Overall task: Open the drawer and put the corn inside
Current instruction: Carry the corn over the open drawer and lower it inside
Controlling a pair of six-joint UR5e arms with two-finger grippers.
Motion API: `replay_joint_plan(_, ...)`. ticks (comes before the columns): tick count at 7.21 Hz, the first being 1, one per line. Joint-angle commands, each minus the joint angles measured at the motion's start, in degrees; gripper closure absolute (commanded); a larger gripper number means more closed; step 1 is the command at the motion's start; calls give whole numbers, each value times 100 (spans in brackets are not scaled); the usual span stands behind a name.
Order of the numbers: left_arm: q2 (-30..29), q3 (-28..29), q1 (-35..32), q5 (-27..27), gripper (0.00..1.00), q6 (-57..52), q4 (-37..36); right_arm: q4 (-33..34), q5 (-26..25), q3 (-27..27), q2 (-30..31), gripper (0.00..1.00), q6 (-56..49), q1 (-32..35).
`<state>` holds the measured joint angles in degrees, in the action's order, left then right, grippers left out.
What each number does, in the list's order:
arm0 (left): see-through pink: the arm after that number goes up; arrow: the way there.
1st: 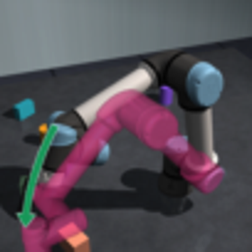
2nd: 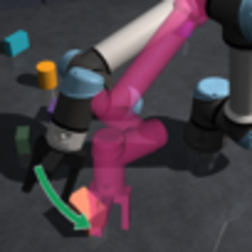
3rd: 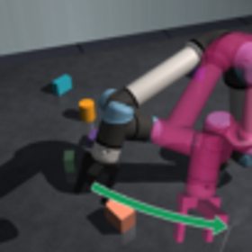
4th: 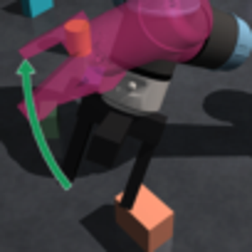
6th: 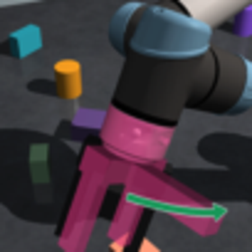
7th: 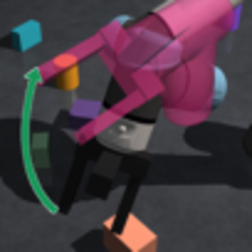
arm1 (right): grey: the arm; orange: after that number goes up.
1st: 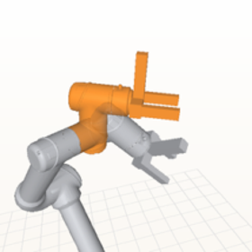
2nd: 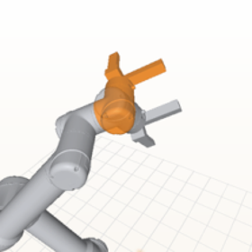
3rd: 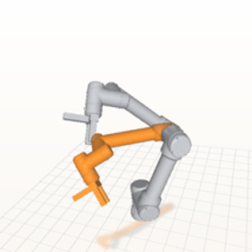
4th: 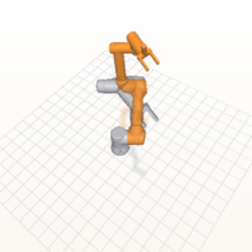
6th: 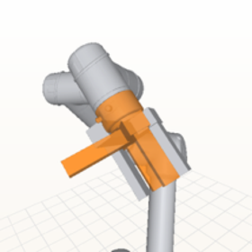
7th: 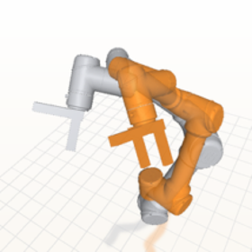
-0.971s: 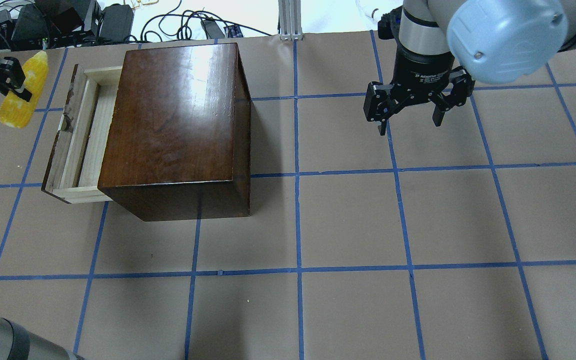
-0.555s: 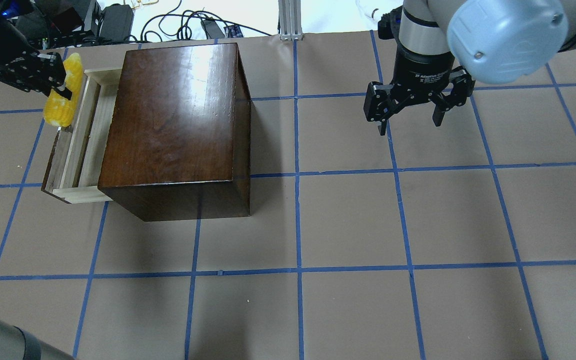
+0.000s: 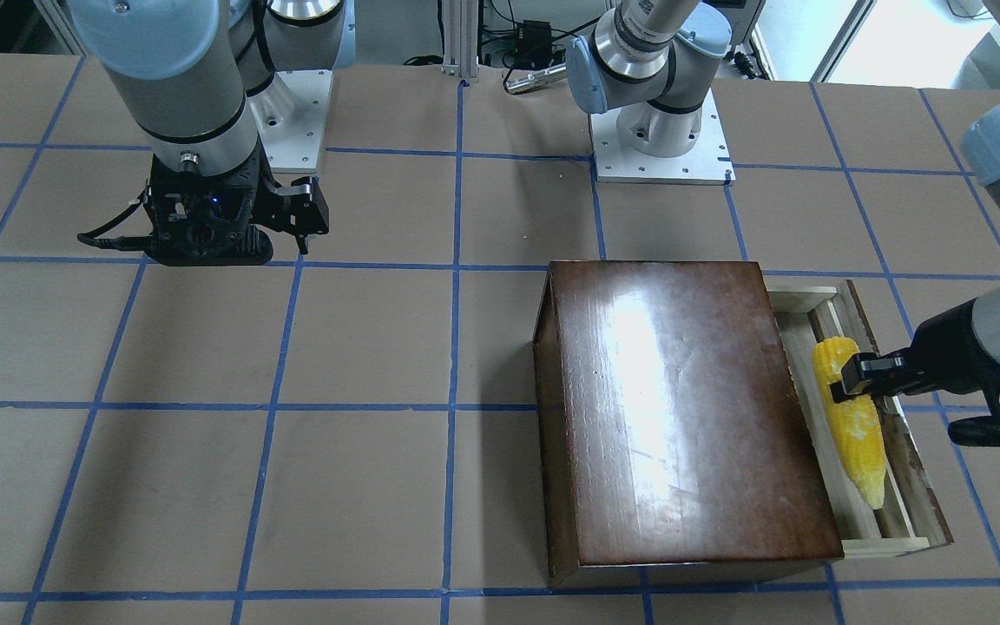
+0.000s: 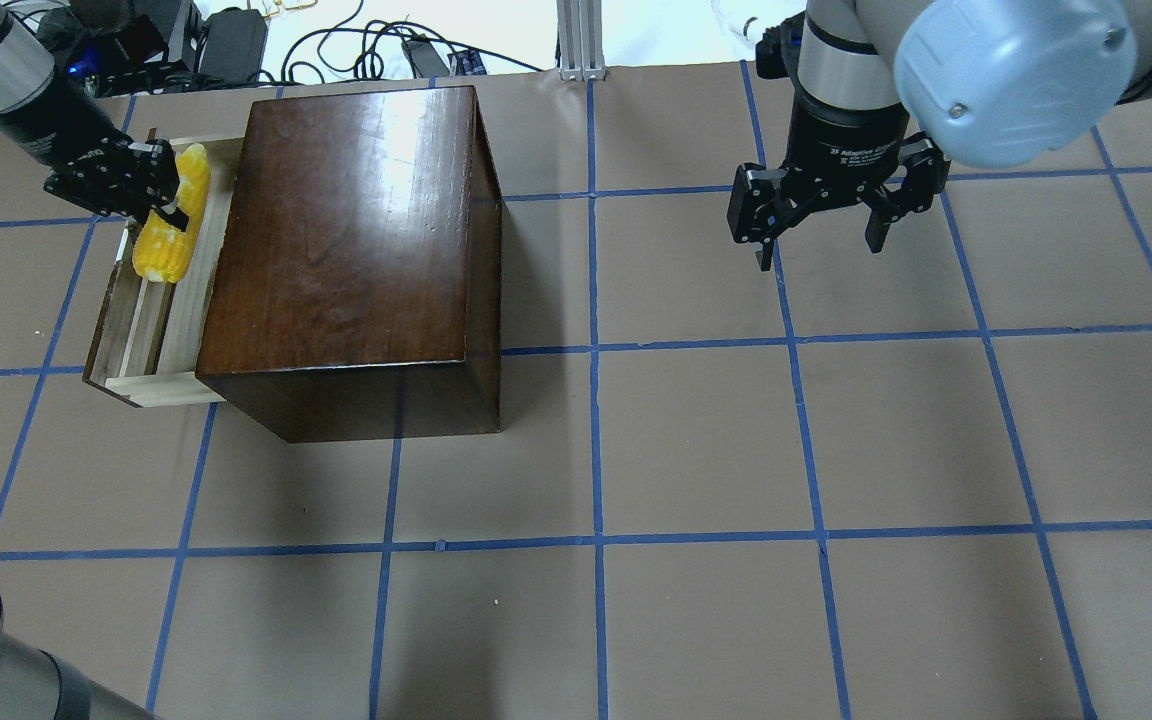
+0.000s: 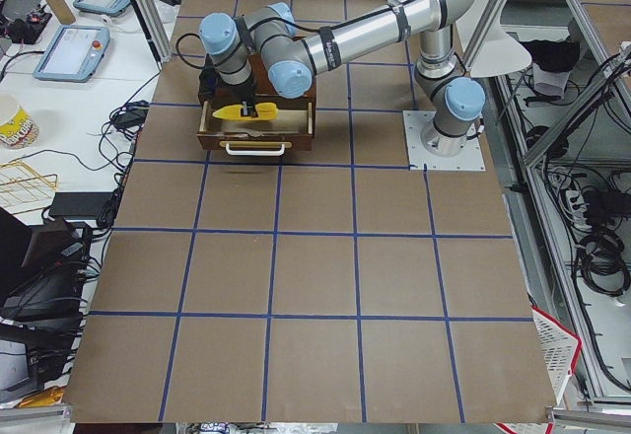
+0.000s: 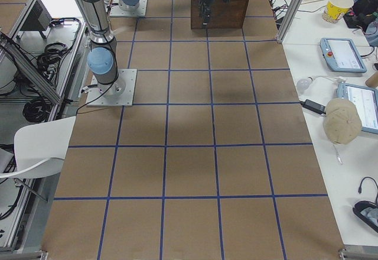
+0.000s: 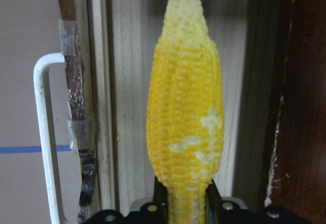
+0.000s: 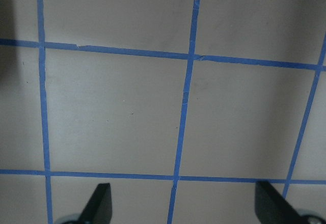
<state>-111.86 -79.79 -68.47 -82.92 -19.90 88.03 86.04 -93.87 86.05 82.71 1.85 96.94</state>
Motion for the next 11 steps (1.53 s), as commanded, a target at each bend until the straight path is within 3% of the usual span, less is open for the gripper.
replay_joint_plan(1, -151, -133, 9, 12, 100, -5, -171, 0, 0, 0, 0, 0, 0, 0)
replay_joint_plan(2, -195, -142, 9, 13, 100, -5, -172, 0, 0, 0, 0, 0, 0, 0)
replay_joint_plan(3, -282, -134, 9, 30, 88, -5, -181, 0, 0, 0, 0, 0, 0, 0)
replay_joint_plan(4, -301, -134, 9, 143, 83, 3, -181, 0, 0, 0, 0, 0, 0, 0)
replay_joint_plan(5, -336, -134, 9, 170, 71, -5, -181, 0, 0, 0, 0, 0, 0, 0)
replay_joint_plan(6, -336, -125, 9, 179, 41, -14, -181, 0, 0, 0, 0, 0, 0, 0)
replay_joint_plan(7, -336, -134, 27, 180, 5, -5, -181, 0, 0, 0, 0, 0, 0, 0)
replay_joint_plan(8, -310, -125, 35, 214, 0, 3, -164, 0, 0, 0, 0, 0, 0, 0)
replay_joint_plan(11, -143, -64, 27, 276, 0, 30, -32, 0, 0, 0, 0, 0, 0, 0)
